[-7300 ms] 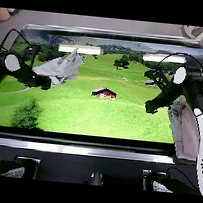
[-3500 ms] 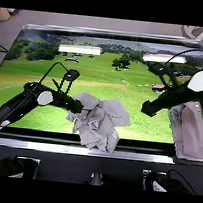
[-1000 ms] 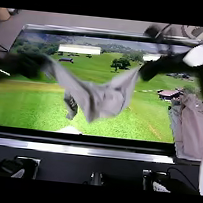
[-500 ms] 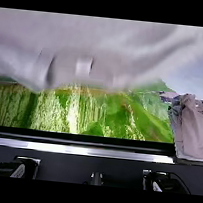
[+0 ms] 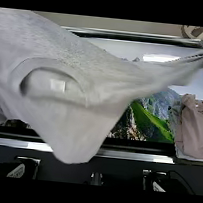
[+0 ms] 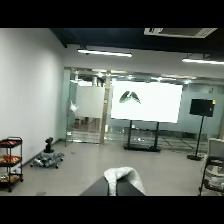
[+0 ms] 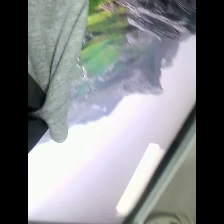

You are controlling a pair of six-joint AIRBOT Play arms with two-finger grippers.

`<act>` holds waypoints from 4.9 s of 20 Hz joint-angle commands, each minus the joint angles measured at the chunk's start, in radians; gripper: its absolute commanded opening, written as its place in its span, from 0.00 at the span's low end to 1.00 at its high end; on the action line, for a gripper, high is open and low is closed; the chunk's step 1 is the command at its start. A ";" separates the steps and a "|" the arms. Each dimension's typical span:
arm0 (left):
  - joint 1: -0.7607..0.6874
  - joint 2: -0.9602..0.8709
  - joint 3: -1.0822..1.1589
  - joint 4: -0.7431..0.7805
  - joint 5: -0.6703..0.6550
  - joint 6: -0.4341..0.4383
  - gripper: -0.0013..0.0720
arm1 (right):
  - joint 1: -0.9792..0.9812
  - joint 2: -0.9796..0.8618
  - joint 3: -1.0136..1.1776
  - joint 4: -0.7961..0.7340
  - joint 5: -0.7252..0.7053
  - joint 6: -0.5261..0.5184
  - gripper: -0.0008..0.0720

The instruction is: Fold the shirts.

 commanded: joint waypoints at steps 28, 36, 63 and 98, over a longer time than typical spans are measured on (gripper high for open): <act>-0.242 -0.118 -1.351 -0.467 -0.501 -0.061 0.99 | 0.003 -0.655 -0.076 0.163 -0.007 -0.045 0.04; -0.477 -0.179 -1.462 -0.704 -0.139 -0.119 0.87 | 0.003 -0.655 -0.076 0.179 0.032 -0.045 0.04; 0.019 0.284 -0.008 -0.330 -0.292 0.057 0.05 | 0.002 0.364 0.107 -0.470 -0.414 0.248 0.04; 0.365 -0.354 -0.697 -0.143 -0.687 0.163 0.81 | -0.245 -0.700 0.079 0.269 0.007 0.025 0.66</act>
